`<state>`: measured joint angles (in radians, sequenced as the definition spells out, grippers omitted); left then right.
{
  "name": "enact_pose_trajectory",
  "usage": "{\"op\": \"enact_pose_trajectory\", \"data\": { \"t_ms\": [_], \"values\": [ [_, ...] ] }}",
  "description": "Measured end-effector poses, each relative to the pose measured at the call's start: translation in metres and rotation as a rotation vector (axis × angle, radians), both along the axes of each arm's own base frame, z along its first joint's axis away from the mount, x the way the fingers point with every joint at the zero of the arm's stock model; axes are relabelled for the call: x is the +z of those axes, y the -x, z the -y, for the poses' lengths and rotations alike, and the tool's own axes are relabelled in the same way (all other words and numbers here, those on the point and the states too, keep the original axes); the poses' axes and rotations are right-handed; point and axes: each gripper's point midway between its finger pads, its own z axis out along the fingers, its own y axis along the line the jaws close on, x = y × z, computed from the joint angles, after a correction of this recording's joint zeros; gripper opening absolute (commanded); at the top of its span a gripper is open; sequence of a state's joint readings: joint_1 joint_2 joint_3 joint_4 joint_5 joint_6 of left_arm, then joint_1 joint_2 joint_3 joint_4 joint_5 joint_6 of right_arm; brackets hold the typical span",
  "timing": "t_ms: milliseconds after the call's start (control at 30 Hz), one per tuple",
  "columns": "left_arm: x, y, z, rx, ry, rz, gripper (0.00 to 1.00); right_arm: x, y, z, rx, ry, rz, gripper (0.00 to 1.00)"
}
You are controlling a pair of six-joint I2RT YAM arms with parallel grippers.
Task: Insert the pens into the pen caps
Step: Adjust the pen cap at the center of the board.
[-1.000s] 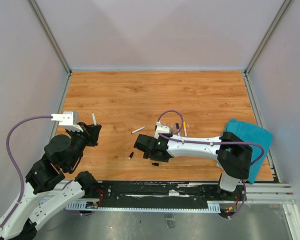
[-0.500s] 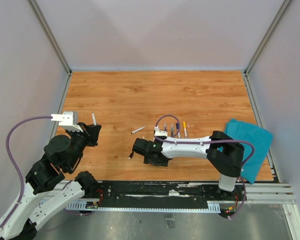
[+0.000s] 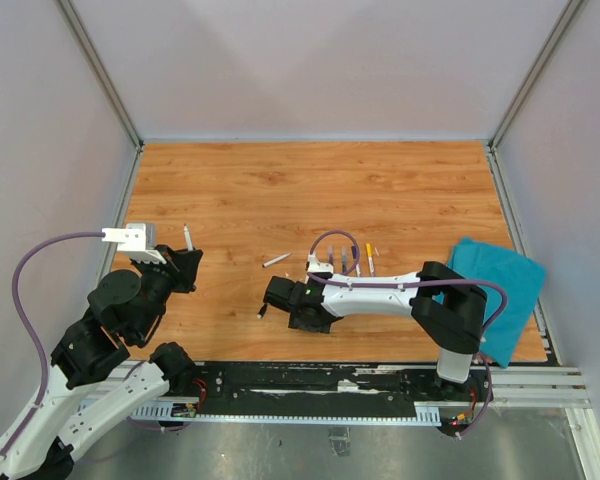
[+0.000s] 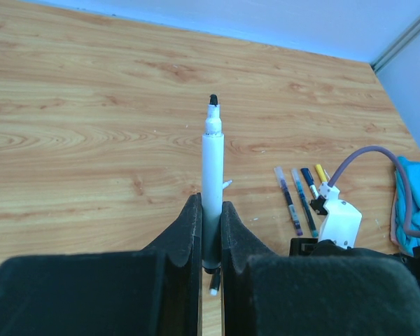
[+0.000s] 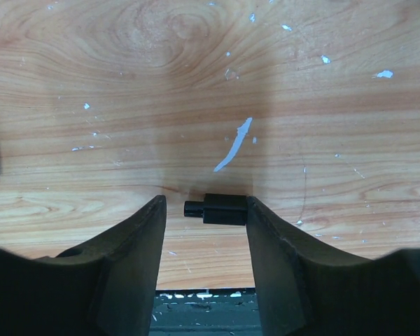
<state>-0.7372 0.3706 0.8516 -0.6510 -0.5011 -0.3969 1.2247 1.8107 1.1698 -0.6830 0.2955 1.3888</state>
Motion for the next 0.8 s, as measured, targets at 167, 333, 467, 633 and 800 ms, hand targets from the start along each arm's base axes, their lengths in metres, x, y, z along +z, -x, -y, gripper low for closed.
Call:
{"op": "enact_pose_trajectory", "data": {
  "t_ms": [167,333,467,633,800],
  "values": [
    [0.000,0.000,0.000,0.000,0.000,0.000,0.00,-0.003,0.000,0.001,-0.001,0.007,-0.002,0.38],
    [0.000,0.000,0.000,0.000,0.000,0.000,0.00,-0.004,0.000,0.001,-0.005,0.006,-0.003,0.28],
    [0.000,0.000,0.000,0.000,0.000,0.000,0.00,-0.003,0.000,0.001,-0.006,-0.009,0.003,0.22],
    [0.000,0.000,0.000,0.002,0.000,0.000,0.01,0.000,-0.003,0.009,0.008,-0.020,0.039,0.21],
    [0.000,0.000,-0.001,0.003,0.001,0.002,0.01,0.025,-0.012,0.021,0.065,-0.085,0.156,0.22]
  ]
}}
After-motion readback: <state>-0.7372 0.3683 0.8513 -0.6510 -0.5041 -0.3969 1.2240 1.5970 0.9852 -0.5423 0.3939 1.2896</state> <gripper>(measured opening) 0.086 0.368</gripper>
